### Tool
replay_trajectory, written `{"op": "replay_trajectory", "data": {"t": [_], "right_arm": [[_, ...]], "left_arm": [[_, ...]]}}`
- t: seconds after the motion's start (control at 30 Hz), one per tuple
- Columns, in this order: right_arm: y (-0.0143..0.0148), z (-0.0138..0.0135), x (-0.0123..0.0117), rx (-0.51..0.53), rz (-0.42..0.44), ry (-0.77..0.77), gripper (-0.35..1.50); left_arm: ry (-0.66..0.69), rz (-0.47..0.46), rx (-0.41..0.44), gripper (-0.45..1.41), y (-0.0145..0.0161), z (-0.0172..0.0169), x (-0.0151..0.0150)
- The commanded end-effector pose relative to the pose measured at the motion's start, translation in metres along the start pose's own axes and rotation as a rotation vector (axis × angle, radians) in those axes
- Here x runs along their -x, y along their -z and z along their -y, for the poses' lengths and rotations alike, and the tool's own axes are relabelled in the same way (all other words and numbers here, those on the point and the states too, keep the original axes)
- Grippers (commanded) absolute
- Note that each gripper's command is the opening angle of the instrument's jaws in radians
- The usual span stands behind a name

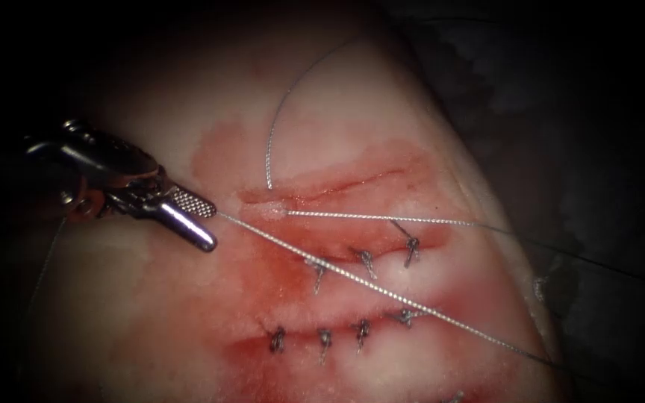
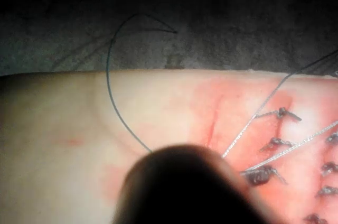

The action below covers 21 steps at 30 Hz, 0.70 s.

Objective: Wound Closure
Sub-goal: Pull the thread completely through the tissue using the right gripper, leaving a short tail at the top half of the tissue

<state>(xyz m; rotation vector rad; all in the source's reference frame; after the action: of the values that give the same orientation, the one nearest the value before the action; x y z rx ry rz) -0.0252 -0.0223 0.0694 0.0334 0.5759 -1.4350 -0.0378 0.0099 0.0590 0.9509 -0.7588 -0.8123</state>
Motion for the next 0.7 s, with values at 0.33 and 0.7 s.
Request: {"op": "replay_trajectory", "data": {"t": [0.33, 0.7], "right_arm": [[-0.0026, 0.0047, -0.002, -0.039, 0.042, 0.107, -0.18], [0.0124, -0.0221, 0.0055, -0.068, 0.344, 0.484, 0.42]], "left_arm": [[-0.003, 0.003, 0.001, 0.66, -0.0004, -0.0004, 0.0008], [-0.002, 0.004, 0.002, 0.66, -0.0004, -0.0004, 0.0008]]}}
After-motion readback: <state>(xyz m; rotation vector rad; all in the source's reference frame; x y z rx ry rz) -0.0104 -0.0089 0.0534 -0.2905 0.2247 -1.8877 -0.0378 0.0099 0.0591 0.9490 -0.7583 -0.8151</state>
